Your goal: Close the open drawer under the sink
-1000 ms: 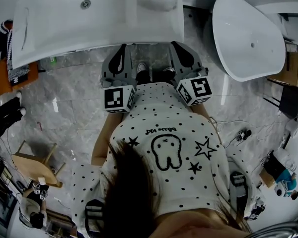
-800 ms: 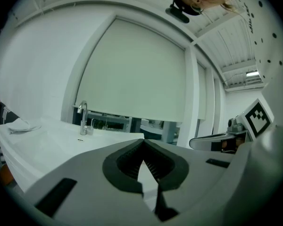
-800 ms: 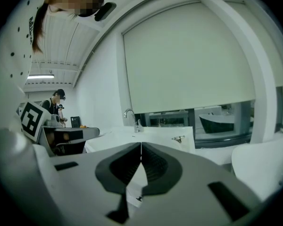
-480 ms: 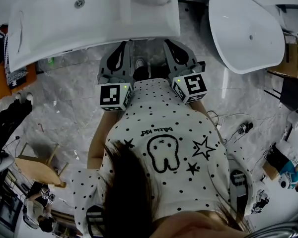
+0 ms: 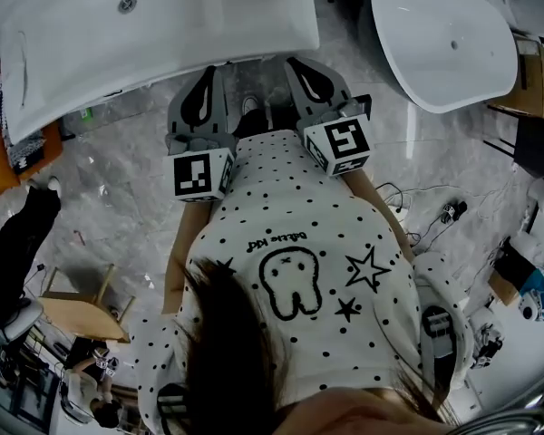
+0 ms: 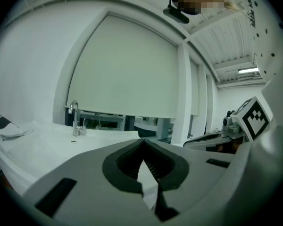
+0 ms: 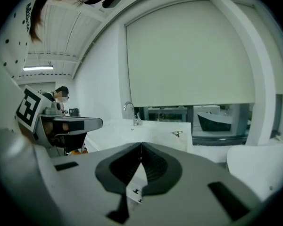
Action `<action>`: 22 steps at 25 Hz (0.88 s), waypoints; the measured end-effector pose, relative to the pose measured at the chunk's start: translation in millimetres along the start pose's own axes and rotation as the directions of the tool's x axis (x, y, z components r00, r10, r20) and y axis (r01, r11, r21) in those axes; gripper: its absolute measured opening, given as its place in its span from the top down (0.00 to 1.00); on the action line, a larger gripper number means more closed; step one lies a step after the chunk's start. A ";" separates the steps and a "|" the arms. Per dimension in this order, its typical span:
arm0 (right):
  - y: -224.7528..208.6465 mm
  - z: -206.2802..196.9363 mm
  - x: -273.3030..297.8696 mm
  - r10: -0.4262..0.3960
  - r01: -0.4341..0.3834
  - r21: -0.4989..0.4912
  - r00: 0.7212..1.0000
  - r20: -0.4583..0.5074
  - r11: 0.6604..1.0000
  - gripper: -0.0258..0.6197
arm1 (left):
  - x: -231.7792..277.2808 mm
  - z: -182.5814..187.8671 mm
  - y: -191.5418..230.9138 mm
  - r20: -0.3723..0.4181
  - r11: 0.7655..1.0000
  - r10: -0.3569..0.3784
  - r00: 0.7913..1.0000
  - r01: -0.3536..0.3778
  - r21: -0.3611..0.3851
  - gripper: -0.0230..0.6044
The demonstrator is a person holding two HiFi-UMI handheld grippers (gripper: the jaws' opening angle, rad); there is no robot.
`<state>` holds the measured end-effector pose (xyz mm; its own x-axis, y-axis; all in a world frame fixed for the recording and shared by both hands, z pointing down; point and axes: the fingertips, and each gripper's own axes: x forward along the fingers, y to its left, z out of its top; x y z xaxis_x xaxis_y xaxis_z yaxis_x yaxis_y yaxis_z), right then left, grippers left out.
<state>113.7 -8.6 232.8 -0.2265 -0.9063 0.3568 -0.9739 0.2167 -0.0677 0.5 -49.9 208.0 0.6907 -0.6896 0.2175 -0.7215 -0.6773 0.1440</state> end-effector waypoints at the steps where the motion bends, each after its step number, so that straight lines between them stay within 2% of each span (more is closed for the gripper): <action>1: -2.2 0.4 0.0 0.004 -0.004 0.001 1.000 0.004 1.000 0.94 | 2.5 1.7 -2.0 0.001 1.000 -0.002 1.000 0.002 0.002 0.95; 7: -12.0 2.1 -5.0 -0.001 0.001 -0.017 1.000 0.016 1.000 0.94 | 11.6 7.5 -12.3 0.052 1.000 -0.012 0.999 0.011 0.008 0.96; 22: -10.6 5.0 -4.3 0.011 -0.010 -0.027 1.000 0.020 1.000 0.94 | 14.3 8.0 -13.1 0.044 1.000 -0.016 0.999 0.015 0.006 0.95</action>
<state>125.0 -8.9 227.4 -0.2372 -0.9110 0.3374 -0.9707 0.2357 -0.0462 20.2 -53.0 201.5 0.7034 -0.6896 0.1724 -0.7105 -0.6893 0.1414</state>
